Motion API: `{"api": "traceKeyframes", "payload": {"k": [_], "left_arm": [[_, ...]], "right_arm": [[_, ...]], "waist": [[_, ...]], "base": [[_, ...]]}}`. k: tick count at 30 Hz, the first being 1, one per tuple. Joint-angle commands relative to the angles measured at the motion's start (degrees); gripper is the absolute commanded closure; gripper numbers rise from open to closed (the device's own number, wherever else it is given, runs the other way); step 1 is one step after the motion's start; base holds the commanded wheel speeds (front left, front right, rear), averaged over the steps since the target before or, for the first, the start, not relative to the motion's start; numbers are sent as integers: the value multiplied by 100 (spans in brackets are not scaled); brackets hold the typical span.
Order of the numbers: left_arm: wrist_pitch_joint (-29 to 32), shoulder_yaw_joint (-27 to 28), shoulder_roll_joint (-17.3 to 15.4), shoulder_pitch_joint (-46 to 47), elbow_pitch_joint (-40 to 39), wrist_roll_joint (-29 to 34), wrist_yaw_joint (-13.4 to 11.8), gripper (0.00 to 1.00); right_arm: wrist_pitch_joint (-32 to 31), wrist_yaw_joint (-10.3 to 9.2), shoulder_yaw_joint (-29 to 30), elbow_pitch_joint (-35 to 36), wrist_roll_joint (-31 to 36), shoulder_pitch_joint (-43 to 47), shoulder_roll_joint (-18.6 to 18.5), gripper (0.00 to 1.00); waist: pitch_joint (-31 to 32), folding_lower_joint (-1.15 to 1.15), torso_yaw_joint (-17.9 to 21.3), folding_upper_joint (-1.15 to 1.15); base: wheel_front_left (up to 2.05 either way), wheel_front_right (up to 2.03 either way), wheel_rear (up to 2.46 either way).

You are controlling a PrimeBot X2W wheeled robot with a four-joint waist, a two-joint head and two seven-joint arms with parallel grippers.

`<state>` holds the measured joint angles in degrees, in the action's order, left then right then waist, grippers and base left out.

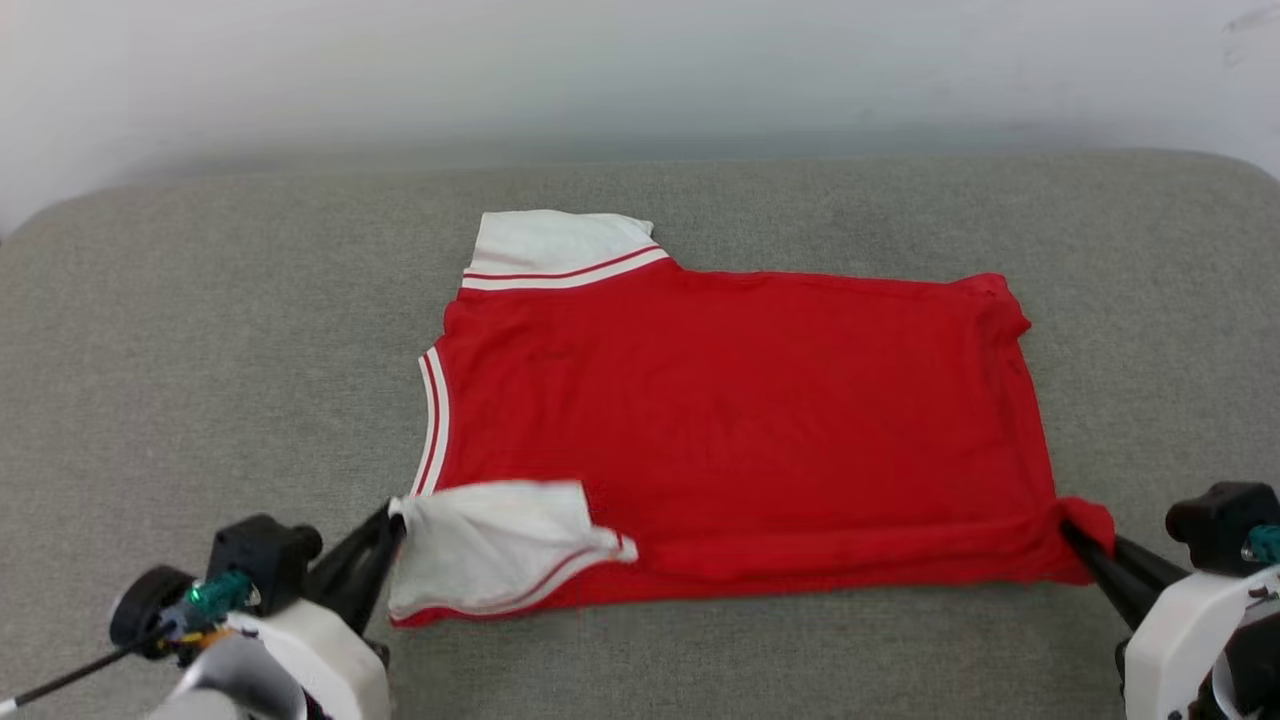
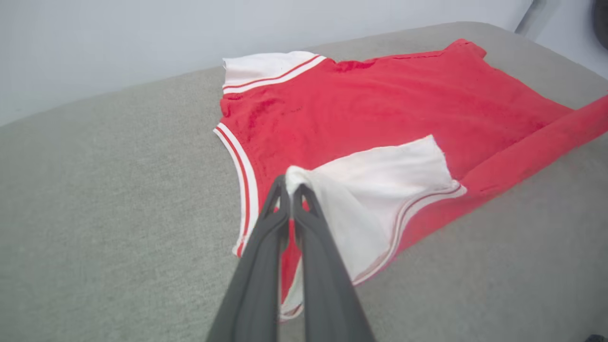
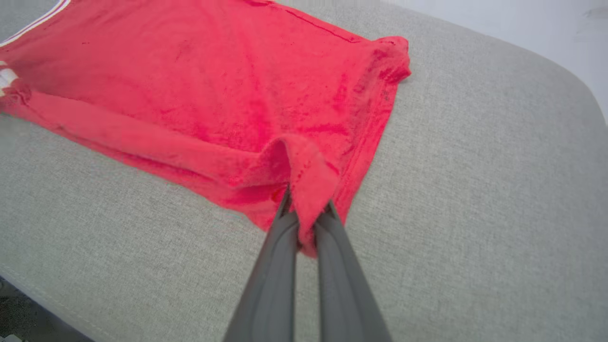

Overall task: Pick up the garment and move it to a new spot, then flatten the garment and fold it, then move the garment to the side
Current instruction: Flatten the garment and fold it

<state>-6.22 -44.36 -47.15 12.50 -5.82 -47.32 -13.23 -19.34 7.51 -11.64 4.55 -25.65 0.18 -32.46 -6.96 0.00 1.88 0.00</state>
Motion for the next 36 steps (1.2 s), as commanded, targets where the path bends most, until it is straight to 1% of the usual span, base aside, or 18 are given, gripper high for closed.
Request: {"api": "traceKeyframes", "payload": {"k": [1, 10, 15, 16, 20, 25, 28, 31, 32, 33, 34, 36], "left_arm": [[-21, 38, -11, 141, 25, 81, 16, 100], [169, 148, 109, 1363, 551, 334, 534, 100], [183, 204, 166, 1883, 1018, 440, 743, 100], [189, 182, 146, 1963, 1133, 497, 784, 100], [189, 113, 231, 2171, 1570, 526, 982, 100], [134, -40, 417, 2336, 2347, 589, 1266, 100], [121, -166, 588, 2401, 2845, 594, 1480, 100], [37, -240, 774, 2473, 3251, 585, 1625, 100], [-21, -242, 825, 2488, 3347, 563, 1664, 100], [-51, -249, 860, 2512, 3430, 541, 1698, 76], [-87, -262, 867, 2547, 3498, 571, 1720, 0], [-157, -274, 882, 2628, 3589, 624, 1750, 0]], "right_arm": [[-20, -5, 12, 31, 36, -95, 23, 100], [8, -5, 82, -69, 135, -766, 319, 100], [50, -5, -10, -301, 217, -1169, 467, 100], [62, -5, -33, -362, 231, -1250, 499, 100], [108, -5, -100, -678, 309, -1527, 603, 100], [159, -5, -209, -1178, 453, -1823, 680, 100], [200, -5, -326, -1477, 490, -1928, 703, 100], [271, -5, -394, -1649, 432, -1990, 736, 100], [309, -5, -397, -1673, 410, -2003, 735, 51], [344, -5, -410, -1672, 415, -2010, 715, 0], [406, -5, -404, -1648, 401, -2010, 699, 0], [502, -5, -378, -1561, 363, -1956, 651, 0]], "waist": [[-99, 0, 56, 0], [-757, 0, 253, 0], [-1195, 0, 349, 0], [-1275, 0, 368, 0], [-1527, 0, 408, 0], [-1674, 0, 422, 0], [-1674, 0, 410, 0], [-1596, 0, 384, 0], [-1546, 0, 373, 0], [-1490, 0, 358, 0], [-1423, 0, 339, 0], [-1279, 0, 293, 0]], "base": [[0, 0, 0], [0, 0, 0], [0, 0, 0], [0, 0, 0], [0, 0, 0], [0, 0, 0], [0, 0, 0], [0, 0, 0], [0, 0, 0], [0, 0, 0], [0, 0, 0], [0, 0, 0]]}}
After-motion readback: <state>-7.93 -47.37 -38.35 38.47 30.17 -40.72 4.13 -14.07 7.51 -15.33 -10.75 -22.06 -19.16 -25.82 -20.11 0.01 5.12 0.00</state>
